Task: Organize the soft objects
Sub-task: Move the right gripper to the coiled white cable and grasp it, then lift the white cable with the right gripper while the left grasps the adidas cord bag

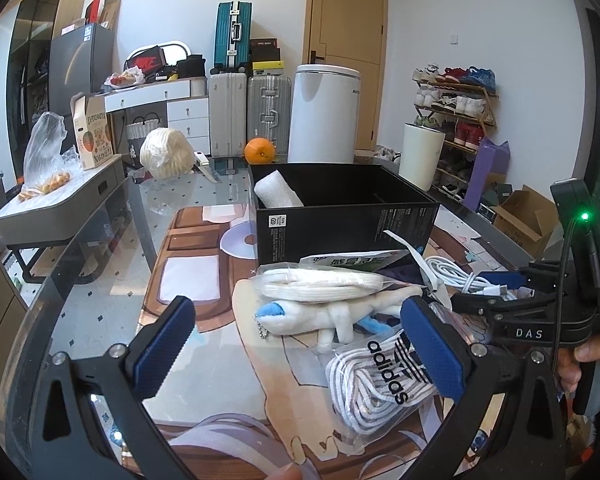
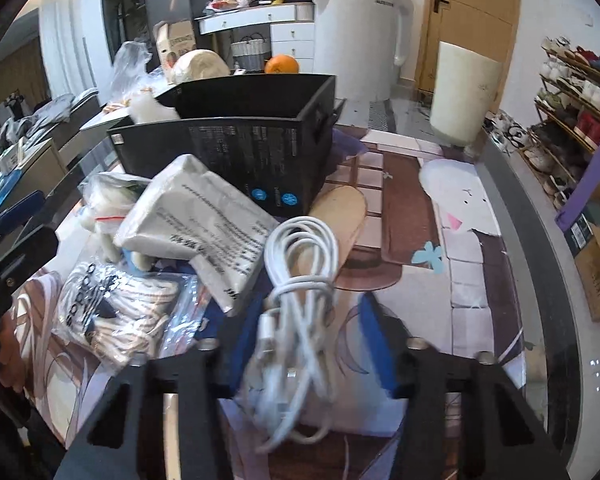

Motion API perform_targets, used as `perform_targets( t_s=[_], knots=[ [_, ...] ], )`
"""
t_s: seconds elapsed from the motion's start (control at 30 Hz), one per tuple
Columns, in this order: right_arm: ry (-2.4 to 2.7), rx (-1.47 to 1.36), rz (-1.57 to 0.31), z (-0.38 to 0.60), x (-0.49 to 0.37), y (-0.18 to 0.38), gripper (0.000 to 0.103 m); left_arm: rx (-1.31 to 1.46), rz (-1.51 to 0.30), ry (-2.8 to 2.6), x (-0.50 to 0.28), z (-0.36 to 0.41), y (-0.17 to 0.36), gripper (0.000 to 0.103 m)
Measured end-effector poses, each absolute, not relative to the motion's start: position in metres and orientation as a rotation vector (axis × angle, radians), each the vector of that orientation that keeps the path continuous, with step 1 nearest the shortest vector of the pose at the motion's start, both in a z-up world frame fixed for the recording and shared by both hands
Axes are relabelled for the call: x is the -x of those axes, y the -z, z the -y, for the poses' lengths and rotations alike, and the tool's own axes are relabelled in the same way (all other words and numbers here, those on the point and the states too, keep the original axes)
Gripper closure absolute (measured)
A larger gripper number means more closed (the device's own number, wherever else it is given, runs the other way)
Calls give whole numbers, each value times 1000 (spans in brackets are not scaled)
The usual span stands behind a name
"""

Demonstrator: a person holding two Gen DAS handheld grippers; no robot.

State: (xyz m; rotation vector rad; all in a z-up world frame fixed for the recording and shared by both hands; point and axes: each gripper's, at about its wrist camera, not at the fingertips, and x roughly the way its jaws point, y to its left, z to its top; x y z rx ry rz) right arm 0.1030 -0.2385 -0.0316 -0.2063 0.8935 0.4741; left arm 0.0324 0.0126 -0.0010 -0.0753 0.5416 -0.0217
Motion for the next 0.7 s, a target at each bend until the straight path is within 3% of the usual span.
perform_targets(
  t_s=[0.1, 0.7],
  knots=[
    [-484, 222, -876, 237, -101, 31, 73, 78, -543, 28, -33, -13, 1, 0],
    [-525, 191, -776, 246, -88, 13, 74, 22, -543, 32, -31, -3, 0, 0]
  ],
)
